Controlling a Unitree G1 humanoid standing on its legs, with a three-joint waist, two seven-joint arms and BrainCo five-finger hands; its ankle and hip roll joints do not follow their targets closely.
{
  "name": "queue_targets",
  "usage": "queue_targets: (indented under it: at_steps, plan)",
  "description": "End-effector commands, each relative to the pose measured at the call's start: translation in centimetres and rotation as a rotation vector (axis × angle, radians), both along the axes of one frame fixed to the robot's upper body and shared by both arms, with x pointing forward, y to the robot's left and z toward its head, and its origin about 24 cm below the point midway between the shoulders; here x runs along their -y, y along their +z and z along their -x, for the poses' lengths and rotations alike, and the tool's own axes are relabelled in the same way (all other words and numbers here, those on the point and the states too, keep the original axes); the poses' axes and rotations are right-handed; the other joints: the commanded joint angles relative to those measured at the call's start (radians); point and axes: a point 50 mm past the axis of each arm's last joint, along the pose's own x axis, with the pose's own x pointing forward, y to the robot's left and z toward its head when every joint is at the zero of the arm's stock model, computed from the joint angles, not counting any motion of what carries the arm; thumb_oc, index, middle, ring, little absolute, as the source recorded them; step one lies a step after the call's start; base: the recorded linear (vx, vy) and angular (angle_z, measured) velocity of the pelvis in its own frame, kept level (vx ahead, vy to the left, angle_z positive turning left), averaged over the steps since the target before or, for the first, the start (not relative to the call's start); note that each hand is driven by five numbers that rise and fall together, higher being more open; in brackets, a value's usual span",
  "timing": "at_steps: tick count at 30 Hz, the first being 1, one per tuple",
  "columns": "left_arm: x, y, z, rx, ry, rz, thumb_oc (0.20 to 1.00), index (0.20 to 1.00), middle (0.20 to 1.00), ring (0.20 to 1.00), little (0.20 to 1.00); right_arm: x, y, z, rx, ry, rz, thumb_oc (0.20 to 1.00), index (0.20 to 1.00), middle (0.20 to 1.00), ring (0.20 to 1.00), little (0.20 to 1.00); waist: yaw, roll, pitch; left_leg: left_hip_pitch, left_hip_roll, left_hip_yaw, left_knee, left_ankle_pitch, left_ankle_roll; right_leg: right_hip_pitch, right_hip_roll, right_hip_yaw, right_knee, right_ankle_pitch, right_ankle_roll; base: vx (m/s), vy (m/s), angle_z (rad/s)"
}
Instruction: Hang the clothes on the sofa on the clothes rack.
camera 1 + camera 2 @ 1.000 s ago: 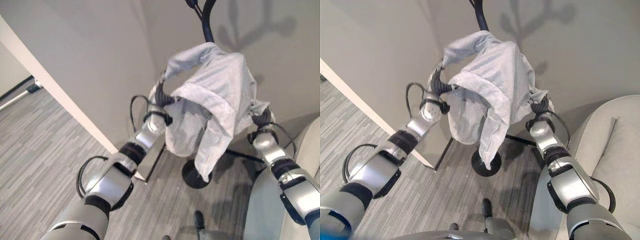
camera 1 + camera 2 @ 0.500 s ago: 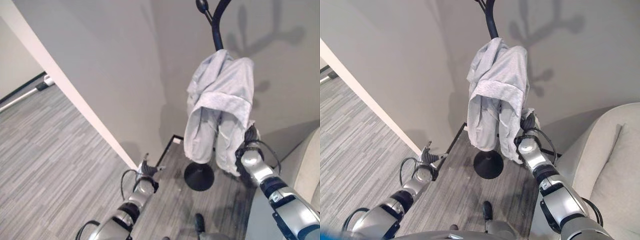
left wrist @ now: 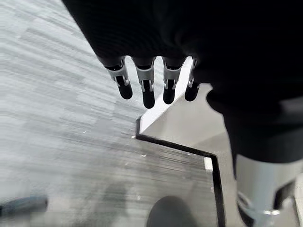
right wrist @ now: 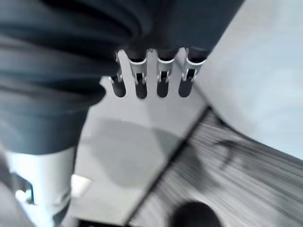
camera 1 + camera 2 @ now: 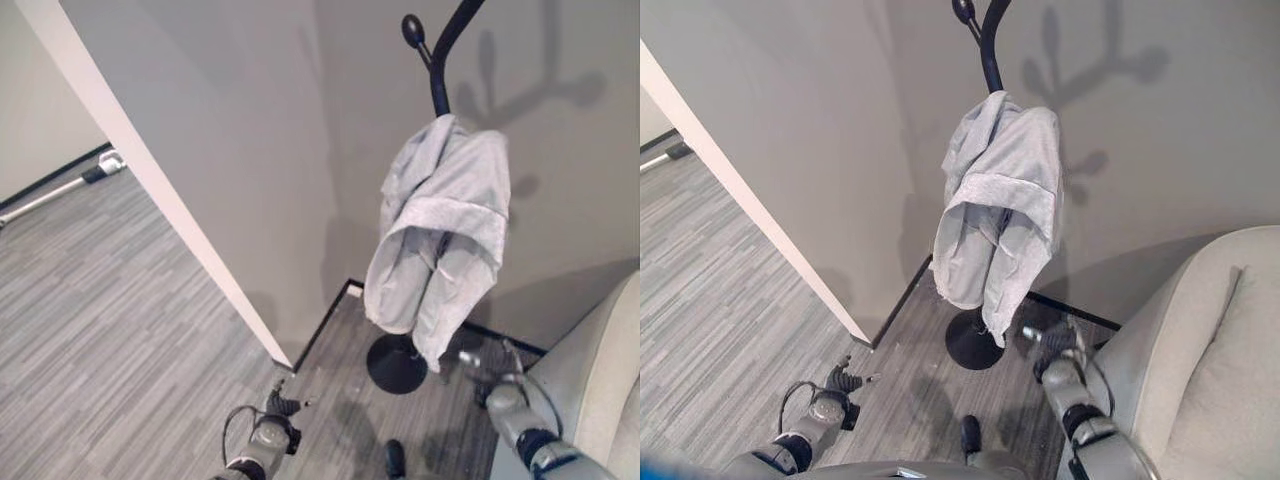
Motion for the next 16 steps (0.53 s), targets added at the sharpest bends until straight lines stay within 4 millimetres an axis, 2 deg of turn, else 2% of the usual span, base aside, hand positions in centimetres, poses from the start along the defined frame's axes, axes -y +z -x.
queue_targets:
  at_steps: [1, 4, 5, 6, 7, 8, 9, 14, 16]
  plan:
    - [-1.8, 0.4, -0.5, 0.023, 0.141, 0.031, 1.000, 1.000, 1.000, 1.000, 1.000, -1.0, 0.5, -1.8, 0.046, -0.032, -0.066, 1.000, 1.000, 1.000, 1.000, 1.000, 0.007, -0.076, -0.030, 0.049, 0.008, 0.046, -0.001, -0.019, -0.043, 0.124, -0.071, 0.070, 0.031, -0.135, 0.104, 0.00, 0.026, -0.04]
    - [-2.3, -0.6, 2.0, -0.029, 0.287, 0.084, 1.000, 1.000, 1.000, 1.000, 1.000, -1.6, -1.3, 0.9, -0.051, -0.128, -0.165, 1.000, 1.000, 1.000, 1.000, 1.000, 0.010, -0.076, -0.034, 0.057, 0.008, 0.054, -0.001, -0.023, -0.042, 0.132, -0.071, 0.071, 0.031, -0.136, 0.104, 0.01, 0.026, -0.06]
    - [-2.3, -0.6, 2.0, -0.030, 0.287, 0.084, 1.000, 1.000, 1.000, 1.000, 1.000, -1.6, -1.3, 0.9, -0.051, -0.128, -0.165, 1.000, 1.000, 1.000, 1.000, 1.000, 0.011, -0.076, -0.034, 0.058, 0.008, 0.054, -0.001, -0.023, -0.042, 0.133, -0.071, 0.072, 0.031, -0.136, 0.104, 0.00, 0.020, -0.05]
    - [-2.0, -0.9, 2.8, -0.045, 0.328, 0.117, 1.000, 1.000, 1.000, 1.000, 1.000, -1.7, -2.2, 2.5, -0.105, -0.210, -0.232, 1.000, 1.000, 1.000, 1.000, 1.000, 0.016, -0.077, -0.035, 0.059, 0.008, 0.053, -0.001, -0.024, -0.042, 0.136, -0.071, 0.068, 0.029, -0.136, 0.104, 0.00, 0.000, 0.00]
    - [-2.0, -0.9, 2.8, -0.045, 0.328, 0.117, 1.000, 1.000, 1.000, 1.000, 1.000, -1.7, -2.2, 2.5, -0.105, -0.211, -0.232, 1.000, 1.000, 1.000, 1.000, 1.000, 0.016, -0.077, -0.034, 0.059, 0.008, 0.053, -0.001, -0.024, -0.042, 0.136, -0.071, 0.068, 0.029, -0.136, 0.104, 0.00, 0.000, 0.00]
    - [-1.9, -1.2, 3.5, -0.059, 0.378, 0.148, 1.000, 1.000, 1.000, 1.000, 1.000, -1.7, -3.0, 4.2, -0.167, -0.265, -0.265, 1.000, 1.000, 1.000, 1.000, 1.000, 0.024, -0.079, -0.033, 0.059, 0.007, 0.051, -0.001, -0.025, -0.040, 0.138, -0.071, 0.065, 0.028, -0.136, 0.104, 0.00, 0.010, 0.04]
    - [-1.9, -1.2, 3.5, -0.059, 0.378, 0.148, 1.000, 1.000, 1.000, 1.000, 1.000, -1.7, -3.0, 4.2, -0.167, -0.265, -0.265, 1.000, 1.000, 1.000, 1.000, 1.000, 0.024, -0.079, -0.033, 0.059, 0.007, 0.051, -0.001, -0.025, -0.040, 0.138, -0.071, 0.065, 0.028, -0.136, 0.104, 0.00, 0.013, 0.07]
    - [-1.6, -1.5, 4.3, -0.078, 0.420, 0.188, 1.000, 1.000, 1.000, 1.000, 1.000, -2.1, -4.4, 8.3, -0.312, -0.399, -0.333, 1.000, 1.000, 1.000, 1.000, 1.000, 0.037, -0.083, -0.032, 0.059, 0.007, 0.043, -0.001, -0.027, -0.040, 0.145, -0.073, 0.054, 0.024, -0.137, 0.104, 0.01, 0.012, 0.05]
    - [-1.5, -1.5, 4.2, -0.076, 0.419, 0.192, 1.000, 1.000, 1.000, 1.000, 1.000, -2.1, -4.5, 8.6, -0.321, -0.397, -0.328, 1.000, 1.000, 1.000, 1.000, 1.000, 0.037, -0.083, -0.032, 0.060, 0.006, 0.042, -0.001, -0.027, -0.039, 0.145, -0.073, 0.052, 0.024, -0.137, 0.104, 0.00, 0.008, 0.04]
